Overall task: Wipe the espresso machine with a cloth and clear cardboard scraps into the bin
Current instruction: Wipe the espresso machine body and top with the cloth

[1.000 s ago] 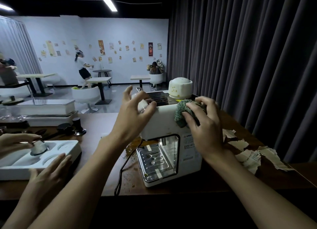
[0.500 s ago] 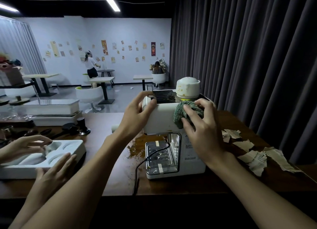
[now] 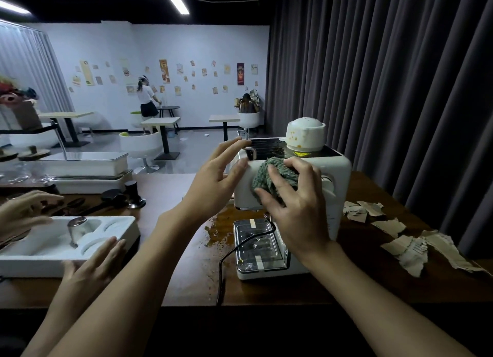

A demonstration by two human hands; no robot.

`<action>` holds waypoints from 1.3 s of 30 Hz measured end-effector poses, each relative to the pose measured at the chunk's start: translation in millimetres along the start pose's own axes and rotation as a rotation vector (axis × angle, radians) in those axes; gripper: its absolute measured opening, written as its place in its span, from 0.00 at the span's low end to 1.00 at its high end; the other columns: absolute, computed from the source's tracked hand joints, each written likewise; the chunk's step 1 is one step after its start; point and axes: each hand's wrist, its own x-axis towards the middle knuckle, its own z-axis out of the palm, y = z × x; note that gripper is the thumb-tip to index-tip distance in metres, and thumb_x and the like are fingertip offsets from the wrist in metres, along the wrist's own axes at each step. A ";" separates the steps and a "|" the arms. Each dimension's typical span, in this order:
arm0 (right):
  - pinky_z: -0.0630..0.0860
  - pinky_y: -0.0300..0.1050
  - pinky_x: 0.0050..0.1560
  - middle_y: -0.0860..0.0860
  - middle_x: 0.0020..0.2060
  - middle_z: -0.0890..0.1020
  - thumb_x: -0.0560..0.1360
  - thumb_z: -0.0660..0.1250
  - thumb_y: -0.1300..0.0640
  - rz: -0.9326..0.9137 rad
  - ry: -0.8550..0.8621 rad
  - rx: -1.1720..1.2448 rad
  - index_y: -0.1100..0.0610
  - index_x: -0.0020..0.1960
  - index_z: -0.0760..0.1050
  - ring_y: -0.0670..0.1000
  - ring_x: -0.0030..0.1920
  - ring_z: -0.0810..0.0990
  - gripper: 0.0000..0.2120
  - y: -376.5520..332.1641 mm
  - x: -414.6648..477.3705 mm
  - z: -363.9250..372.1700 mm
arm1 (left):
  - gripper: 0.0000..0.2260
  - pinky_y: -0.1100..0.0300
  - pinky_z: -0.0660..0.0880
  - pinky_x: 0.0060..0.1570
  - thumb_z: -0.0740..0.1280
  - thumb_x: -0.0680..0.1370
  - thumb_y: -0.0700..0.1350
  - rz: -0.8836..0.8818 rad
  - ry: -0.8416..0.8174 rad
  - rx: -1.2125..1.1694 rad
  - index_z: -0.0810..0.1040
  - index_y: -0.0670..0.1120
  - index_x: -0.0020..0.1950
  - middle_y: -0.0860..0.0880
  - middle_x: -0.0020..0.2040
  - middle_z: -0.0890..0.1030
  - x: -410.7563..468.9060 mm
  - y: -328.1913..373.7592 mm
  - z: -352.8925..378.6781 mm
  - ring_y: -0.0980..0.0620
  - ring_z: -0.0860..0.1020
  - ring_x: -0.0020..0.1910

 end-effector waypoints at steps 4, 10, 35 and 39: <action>0.71 0.48 0.61 0.62 0.54 0.77 0.75 0.72 0.57 0.105 0.060 0.085 0.64 0.59 0.80 0.59 0.56 0.74 0.16 -9.8 -2.9 7.7 | 0.18 0.52 0.73 0.67 0.58 0.82 0.55 0.006 0.003 -0.001 0.68 0.58 0.73 0.59 0.70 0.67 -0.7 0.8 -1.0 0.65 0.66 0.67; 0.74 0.53 0.53 0.60 0.52 0.78 0.76 0.71 0.58 -0.015 0.031 -0.010 0.63 0.59 0.80 0.58 0.53 0.73 0.14 -4.5 -1.0 5.8 | 0.16 0.56 0.68 0.70 0.58 0.84 0.49 -0.007 -0.020 -0.013 0.68 0.59 0.72 0.59 0.68 0.68 -0.7 4.1 -3.6 0.64 0.66 0.67; 0.75 0.51 0.56 0.60 0.52 0.78 0.77 0.68 0.60 0.066 0.064 0.015 0.65 0.59 0.79 0.59 0.53 0.76 0.13 -8.4 -17.3 14.3 | 0.14 0.76 0.65 0.57 0.58 0.84 0.49 0.007 0.015 -0.012 0.69 0.62 0.68 0.56 0.69 0.69 -1.1 -0.5 3.7 0.59 0.69 0.68; 0.76 0.53 0.52 0.61 0.51 0.79 0.75 0.71 0.62 -0.030 -0.025 0.033 0.66 0.58 0.80 0.60 0.50 0.77 0.12 -17.5 -25.8 19.6 | 0.16 0.78 0.67 0.54 0.59 0.84 0.48 0.009 0.022 0.010 0.69 0.57 0.72 0.57 0.66 0.69 -2.4 -1.5 5.2 0.70 0.70 0.60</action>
